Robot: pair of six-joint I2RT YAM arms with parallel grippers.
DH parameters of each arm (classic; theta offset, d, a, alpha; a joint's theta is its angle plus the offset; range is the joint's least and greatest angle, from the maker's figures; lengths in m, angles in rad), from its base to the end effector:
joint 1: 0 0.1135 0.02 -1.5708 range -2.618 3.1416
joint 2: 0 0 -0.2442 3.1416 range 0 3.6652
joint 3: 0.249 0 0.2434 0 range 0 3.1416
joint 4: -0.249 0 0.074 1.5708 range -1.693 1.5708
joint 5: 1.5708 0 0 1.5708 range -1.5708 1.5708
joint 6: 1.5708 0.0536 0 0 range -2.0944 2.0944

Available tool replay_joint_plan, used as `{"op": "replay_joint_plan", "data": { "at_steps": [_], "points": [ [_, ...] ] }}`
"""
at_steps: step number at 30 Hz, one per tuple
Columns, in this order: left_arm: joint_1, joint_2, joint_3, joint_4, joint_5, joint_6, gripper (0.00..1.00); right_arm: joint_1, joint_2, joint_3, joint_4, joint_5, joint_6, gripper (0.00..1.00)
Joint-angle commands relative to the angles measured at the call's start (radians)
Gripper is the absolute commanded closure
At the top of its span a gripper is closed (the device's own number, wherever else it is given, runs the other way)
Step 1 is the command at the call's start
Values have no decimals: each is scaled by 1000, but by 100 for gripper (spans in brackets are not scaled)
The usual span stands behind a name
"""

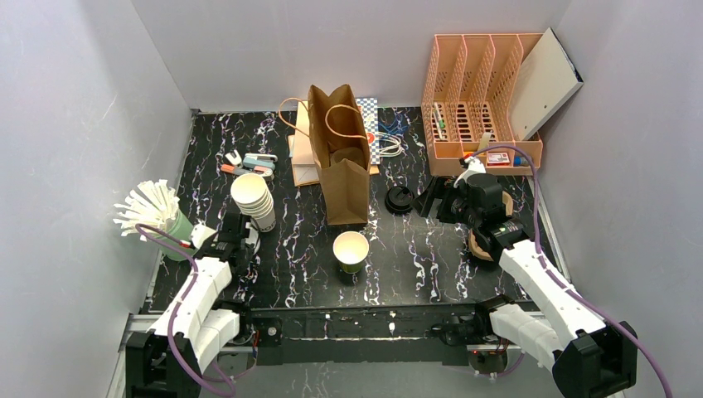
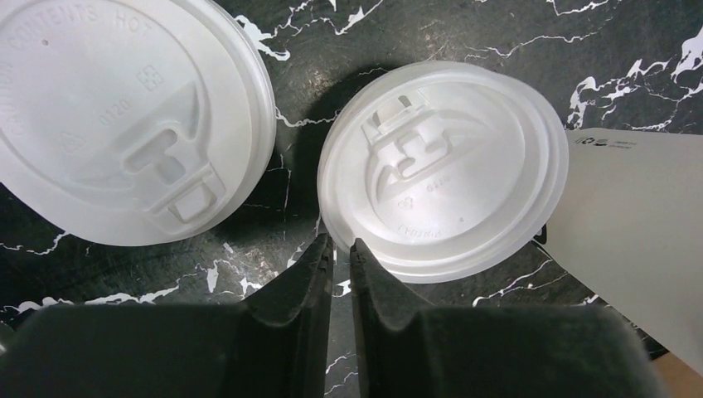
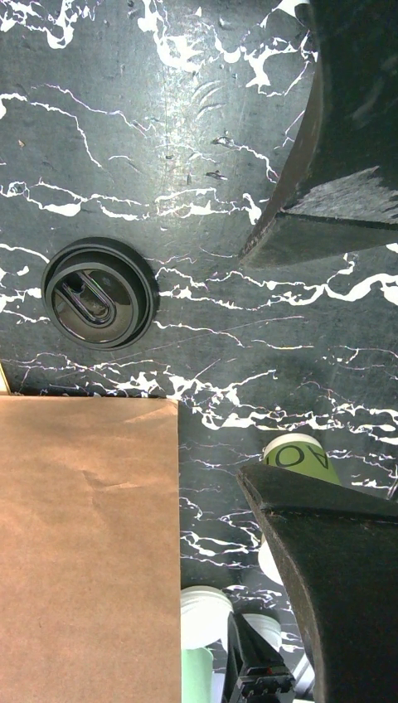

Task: Pack the takeout coffee

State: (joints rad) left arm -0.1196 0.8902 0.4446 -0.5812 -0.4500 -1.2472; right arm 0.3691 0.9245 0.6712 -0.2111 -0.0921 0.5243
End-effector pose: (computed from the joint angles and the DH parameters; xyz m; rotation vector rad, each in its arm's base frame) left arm 0.1699 0.0031 0.1511 -1.4387 1.9835 0.0033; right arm 0.2129 0.0877 0.2504 0.1030 2.0938 0.6461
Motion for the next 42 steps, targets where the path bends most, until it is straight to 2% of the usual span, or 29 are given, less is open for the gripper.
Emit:
{"op": "replay_joint_plan", "data": {
  "at_steps": [1, 4, 16, 18, 19, 20, 23, 29, 33, 38, 42],
  "points": [
    [8, -14, 14, -60, -56, -14, 92, 6, -11, 24, 13, 9, -5, 4],
    [8, -32, 46, -104, -75, -12, 97, 6, -11, 22, 13, 10, -6, 4],
    [8, -129, 127, -221, -95, 5, 100, 6, -2, 25, 21, -4, 3, 4],
    [8, -138, 113, -205, -80, 17, 93, 6, -1, 29, 22, -7, 5, 4],
    [8, -138, 101, -184, -64, 27, 81, 7, -1, 28, 21, -8, 6, 4],
    [8, -138, 87, -152, -38, 41, 77, 6, 0, 29, 21, -9, 5, 4],
    [8, -135, 45, -35, 34, 82, 72, 6, -1, 31, 19, -9, 5, 4],
    [8, -88, 12, 26, 55, 76, 60, 7, -9, 31, 13, -5, 2, 4],
    [8, -38, -6, 60, 52, 66, 60, 6, -13, 30, 10, -3, 1, 4],
    [8, -5, -15, 66, 46, 55, 70, 5, -17, 29, 5, 4, -3, 4],
    [8, -6, -25, 27, 36, 16, 71, 6, -13, 31, 7, 4, -1, 4]
  ]
}}
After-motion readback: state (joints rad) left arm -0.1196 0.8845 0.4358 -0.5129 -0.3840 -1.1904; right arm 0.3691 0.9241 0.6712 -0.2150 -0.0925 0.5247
